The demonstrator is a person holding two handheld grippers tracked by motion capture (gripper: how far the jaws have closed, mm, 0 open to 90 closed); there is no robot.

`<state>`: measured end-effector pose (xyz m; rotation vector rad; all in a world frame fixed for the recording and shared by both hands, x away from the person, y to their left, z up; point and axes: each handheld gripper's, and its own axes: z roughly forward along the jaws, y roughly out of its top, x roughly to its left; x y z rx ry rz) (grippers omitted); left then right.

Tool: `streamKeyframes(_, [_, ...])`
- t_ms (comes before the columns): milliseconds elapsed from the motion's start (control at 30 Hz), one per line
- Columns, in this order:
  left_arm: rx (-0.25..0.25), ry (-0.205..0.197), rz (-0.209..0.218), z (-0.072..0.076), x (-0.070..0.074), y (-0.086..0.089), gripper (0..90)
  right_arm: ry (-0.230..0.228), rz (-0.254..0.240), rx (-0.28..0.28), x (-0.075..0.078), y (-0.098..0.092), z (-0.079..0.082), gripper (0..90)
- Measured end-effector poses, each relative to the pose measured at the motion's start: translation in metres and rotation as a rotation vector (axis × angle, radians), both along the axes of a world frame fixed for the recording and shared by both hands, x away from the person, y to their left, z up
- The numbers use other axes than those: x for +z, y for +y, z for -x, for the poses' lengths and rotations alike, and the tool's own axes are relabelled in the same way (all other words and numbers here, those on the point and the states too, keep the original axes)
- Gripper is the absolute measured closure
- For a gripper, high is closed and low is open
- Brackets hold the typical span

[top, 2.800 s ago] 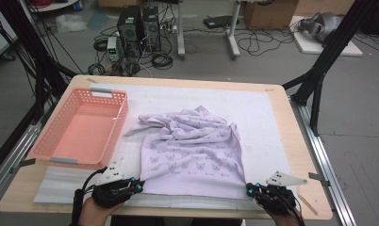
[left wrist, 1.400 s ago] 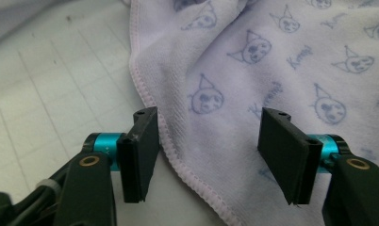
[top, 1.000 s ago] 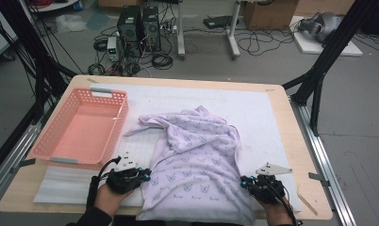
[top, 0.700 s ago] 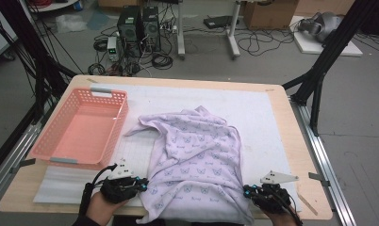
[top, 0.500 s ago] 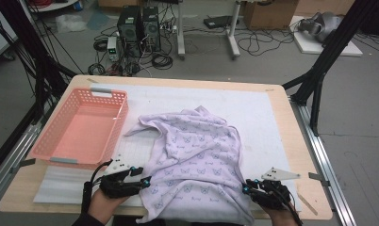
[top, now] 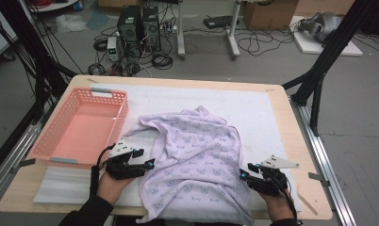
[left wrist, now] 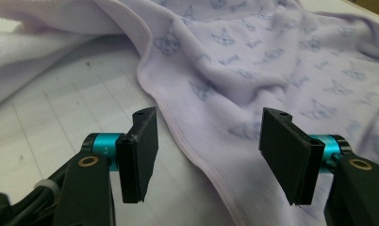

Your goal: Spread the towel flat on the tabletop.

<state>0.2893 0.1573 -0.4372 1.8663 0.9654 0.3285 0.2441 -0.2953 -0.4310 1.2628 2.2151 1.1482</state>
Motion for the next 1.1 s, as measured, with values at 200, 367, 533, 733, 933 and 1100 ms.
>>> streamKeyframes(200, [0.036,0.013,-0.010,-0.014,-0.002,-0.005,37.5,0.023,0.024,0.039,-0.002,0.011,-0.016,55.5])
streamKeyframes(367, [0.024,0.010,-0.047,-0.011,-0.004,-0.013,40.0,0.017,0.016,0.029,0.000,0.008,-0.017,51.2])
streamKeyframes(533, [-0.015,0.013,-0.181,-0.010,-0.014,-0.030,58.8,0.032,0.076,0.027,-0.018,0.009,-0.025,50.3])
streamKeyframes(733, [-0.056,0.038,-0.166,-0.009,-0.012,-0.028,86.3,0.057,0.025,0.036,-0.017,0.000,-0.021,83.5])
streamKeyframes(933, [-0.050,0.092,-0.138,0.003,-0.010,-0.005,86.6,0.069,0.044,0.044,-0.015,-0.005,-0.009,84.2])
streamKeyframes(1100, [-0.058,0.116,-0.125,0.014,-0.010,0.008,86.6,0.078,0.073,0.047,-0.012,-0.013,0.004,84.2])
